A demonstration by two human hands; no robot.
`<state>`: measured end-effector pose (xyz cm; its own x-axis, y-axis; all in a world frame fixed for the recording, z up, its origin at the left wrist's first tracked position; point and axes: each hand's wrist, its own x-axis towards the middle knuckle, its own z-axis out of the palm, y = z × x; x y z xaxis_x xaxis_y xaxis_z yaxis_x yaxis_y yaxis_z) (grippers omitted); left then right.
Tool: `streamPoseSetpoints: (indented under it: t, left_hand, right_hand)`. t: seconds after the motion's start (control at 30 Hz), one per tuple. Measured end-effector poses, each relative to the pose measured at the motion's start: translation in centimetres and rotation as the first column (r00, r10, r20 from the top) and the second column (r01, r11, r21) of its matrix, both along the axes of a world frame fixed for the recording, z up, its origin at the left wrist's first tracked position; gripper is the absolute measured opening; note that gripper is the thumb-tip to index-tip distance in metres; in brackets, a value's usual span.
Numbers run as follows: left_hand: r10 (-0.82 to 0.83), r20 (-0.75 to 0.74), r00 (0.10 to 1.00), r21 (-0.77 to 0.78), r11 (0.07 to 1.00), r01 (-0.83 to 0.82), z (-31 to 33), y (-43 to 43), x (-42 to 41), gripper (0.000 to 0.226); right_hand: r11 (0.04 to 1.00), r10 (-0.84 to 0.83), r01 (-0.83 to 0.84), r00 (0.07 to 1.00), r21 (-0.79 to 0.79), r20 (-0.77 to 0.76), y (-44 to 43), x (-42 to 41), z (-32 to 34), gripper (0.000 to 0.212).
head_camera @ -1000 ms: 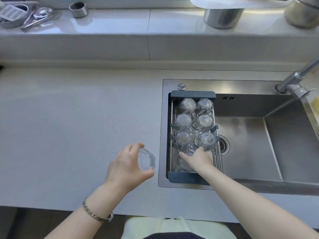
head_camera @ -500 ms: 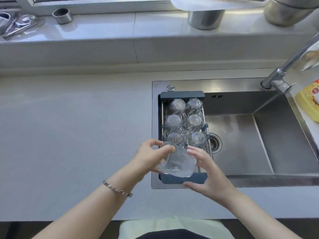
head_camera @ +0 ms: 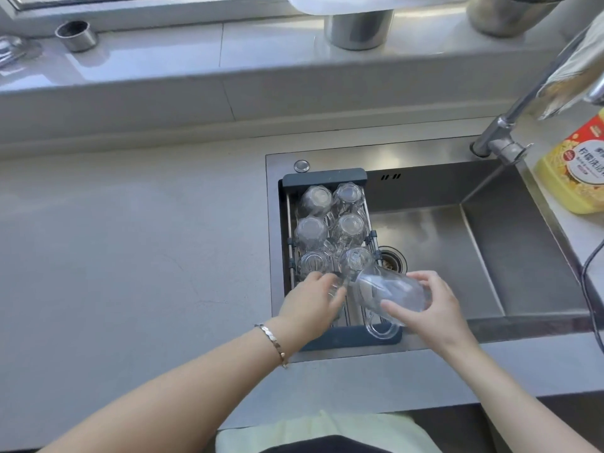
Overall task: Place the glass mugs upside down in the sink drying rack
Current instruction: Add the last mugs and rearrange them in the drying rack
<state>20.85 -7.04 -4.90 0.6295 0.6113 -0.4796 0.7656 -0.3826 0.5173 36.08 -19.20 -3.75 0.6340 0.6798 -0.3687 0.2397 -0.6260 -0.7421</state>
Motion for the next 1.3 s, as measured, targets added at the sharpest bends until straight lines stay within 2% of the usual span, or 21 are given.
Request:
streamPoseSetpoints:
  t: [0.03,0.1,0.17,0.23,0.33,0.47,0.8,0.87,1.0,1.07,1.1,1.2,1.3]
  left_hand:
    - [-0.194,-0.062,0.979,0.165,0.965,0.202,-1.1,0.0,-0.2,0.040]
    - [-0.449,-0.200,0.871,0.277,0.827,0.490,-2.9,0.1,-0.5,0.043]
    - [-0.507,-0.287,0.813,0.283,0.766,0.578,-4.5,0.1,-0.7,0.054]
    - [-0.486,-0.300,0.821,0.289,0.774,0.564,-5.5,0.2,-0.8,0.063]
    - [-0.467,-0.302,0.831,0.278,0.791,0.546,-5.8,0.3,-0.7,0.063]
    - [-0.464,-0.297,0.835,0.247,0.807,0.536,-5.5,0.7,-0.6,0.064]
    - [-0.480,-0.236,0.845,0.190,0.830,0.524,-4.9,1.4,-0.7,0.064]
    - [-0.480,-0.223,0.848,0.180,0.835,0.520,-5.0,1.6,-0.8,0.064]
    - [-0.475,-0.213,0.854,0.161,0.845,0.510,-4.6,1.7,-0.9,0.066]
    - [-0.431,-0.160,0.888,0.173,0.873,0.455,-4.2,2.0,-1.1,0.061]
    - [-0.401,-0.097,0.911,0.229,0.882,0.413,-3.8,2.3,-1.2,0.052]
    - [-0.297,0.105,0.949,0.409,0.883,0.231,-2.5,4.9,-0.6,0.021]
    - [-0.180,0.090,0.979,0.369,0.920,0.135,-1.0,9.2,1.5,0.025]
  right_hand:
    - [0.997,-0.046,0.045,0.999,-0.060,-0.002,0.5,0.1,-0.6,0.050]
    - [0.980,-0.090,0.087,0.996,-0.179,-0.009,1.5,0.0,-1.5,0.051]
    - [0.953,-0.100,0.098,0.995,-0.286,0.006,2.4,-0.4,-2.0,0.054]
    - [0.914,-0.064,0.075,0.997,-0.400,0.041,3.2,-0.9,-2.1,0.058]
    - [0.834,0.109,-0.029,0.988,-0.551,0.112,4.3,-1.5,-1.8,0.063]
    - [0.786,0.232,-0.053,0.949,-0.616,0.215,6.1,-2.3,-1.8,0.071]
    - [0.794,0.178,0.040,0.939,-0.606,0.294,6.7,-3.4,-5.0,0.074]
    - [0.774,0.218,0.032,0.924,-0.632,0.314,6.2,-3.8,-5.5,0.077]
    - [0.752,0.357,-0.130,0.904,-0.646,0.234,6.1,-3.6,-5.7,0.070]
    - [0.716,0.441,-0.228,0.880,-0.659,0.175,6.5,-2.3,-5.0,0.056]
    - [0.705,0.482,-0.272,0.862,-0.656,0.161,6.8,-1.4,-4.5,0.048]
    - [0.775,0.490,-0.325,0.851,-0.543,0.191,9.2,1.6,-2.4,0.032]
    - [0.864,0.423,-0.305,0.870,-0.400,0.251,13.3,4.0,-1.1,0.035]
